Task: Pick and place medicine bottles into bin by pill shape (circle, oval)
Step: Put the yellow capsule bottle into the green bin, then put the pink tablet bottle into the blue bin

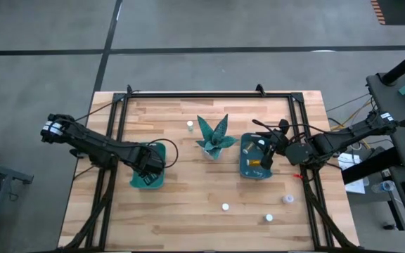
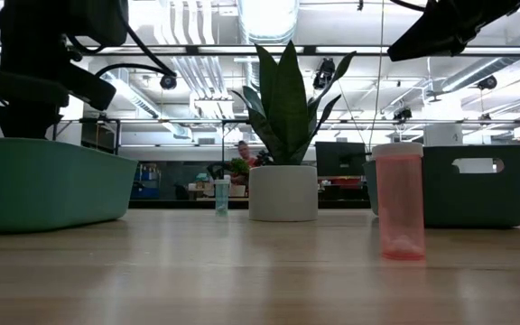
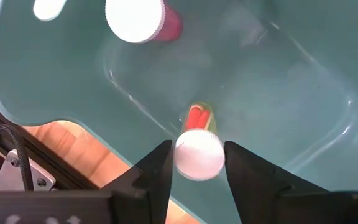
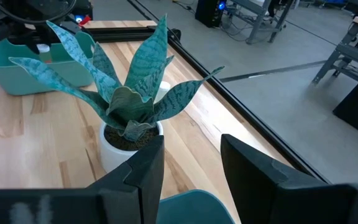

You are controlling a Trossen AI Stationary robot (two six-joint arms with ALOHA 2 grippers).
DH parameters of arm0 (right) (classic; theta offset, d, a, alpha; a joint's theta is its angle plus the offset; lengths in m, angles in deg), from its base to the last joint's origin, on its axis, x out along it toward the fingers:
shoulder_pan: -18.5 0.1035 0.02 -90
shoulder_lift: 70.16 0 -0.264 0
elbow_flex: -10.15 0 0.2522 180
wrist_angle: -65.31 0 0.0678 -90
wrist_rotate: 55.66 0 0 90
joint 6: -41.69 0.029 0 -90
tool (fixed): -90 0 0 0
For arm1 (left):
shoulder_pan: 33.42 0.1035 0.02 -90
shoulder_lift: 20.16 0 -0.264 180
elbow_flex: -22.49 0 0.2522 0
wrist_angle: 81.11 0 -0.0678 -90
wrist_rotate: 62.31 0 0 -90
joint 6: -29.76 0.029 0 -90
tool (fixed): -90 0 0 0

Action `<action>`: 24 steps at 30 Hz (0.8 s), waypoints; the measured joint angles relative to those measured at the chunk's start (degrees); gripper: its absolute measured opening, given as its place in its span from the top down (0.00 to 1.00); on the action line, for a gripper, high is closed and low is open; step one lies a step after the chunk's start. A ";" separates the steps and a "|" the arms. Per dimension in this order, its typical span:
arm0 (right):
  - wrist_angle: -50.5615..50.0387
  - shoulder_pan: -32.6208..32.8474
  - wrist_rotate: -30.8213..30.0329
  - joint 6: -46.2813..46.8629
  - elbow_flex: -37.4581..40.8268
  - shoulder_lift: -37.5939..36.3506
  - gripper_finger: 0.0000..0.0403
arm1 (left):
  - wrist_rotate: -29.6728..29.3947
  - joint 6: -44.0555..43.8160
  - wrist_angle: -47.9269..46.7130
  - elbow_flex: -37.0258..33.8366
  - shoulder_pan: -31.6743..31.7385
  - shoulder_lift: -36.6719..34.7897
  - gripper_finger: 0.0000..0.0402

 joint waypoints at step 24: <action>0.02 -0.01 0.00 1.72 0.00 0.00 0.63 | -0.38 7.33 -2.35 13.03 -0.02 -0.39 0.58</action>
